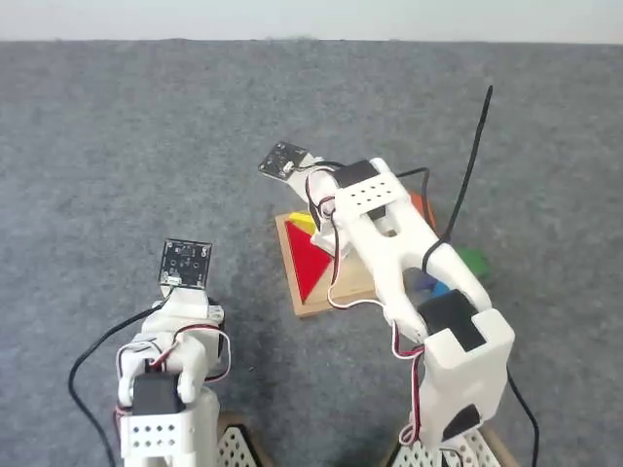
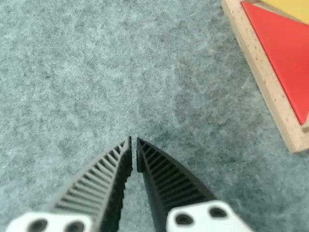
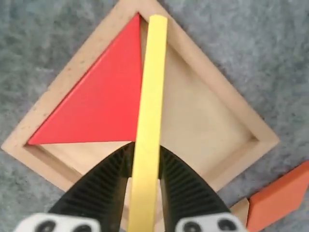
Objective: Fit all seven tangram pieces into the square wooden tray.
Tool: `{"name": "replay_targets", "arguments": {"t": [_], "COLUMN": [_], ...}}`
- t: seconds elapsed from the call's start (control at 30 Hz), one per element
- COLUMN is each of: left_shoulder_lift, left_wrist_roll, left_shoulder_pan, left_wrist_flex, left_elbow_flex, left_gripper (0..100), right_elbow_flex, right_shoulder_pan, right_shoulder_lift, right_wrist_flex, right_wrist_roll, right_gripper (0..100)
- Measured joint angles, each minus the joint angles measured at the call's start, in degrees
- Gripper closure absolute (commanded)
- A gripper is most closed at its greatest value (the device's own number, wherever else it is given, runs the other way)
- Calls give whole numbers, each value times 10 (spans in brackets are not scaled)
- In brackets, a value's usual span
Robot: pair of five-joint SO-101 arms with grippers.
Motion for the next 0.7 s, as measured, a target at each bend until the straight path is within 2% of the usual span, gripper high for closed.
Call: {"name": "replay_targets", "arguments": {"t": [0.33,0.7], "left_shoulder_lift": [0,0], "left_wrist_roll": [0,0], "left_shoulder_pan": [0,0], "left_wrist_flex": [0,0], "left_elbow_flex": [0,0], "left_gripper": [979,979], "right_elbow_flex": [-2,-2], "right_shoulder_pan": [1,8], "right_shoulder_lift": [7,8], "right_wrist_flex": [-1,25], "right_wrist_roll": [37,44], "right_gripper": [991,991]}}
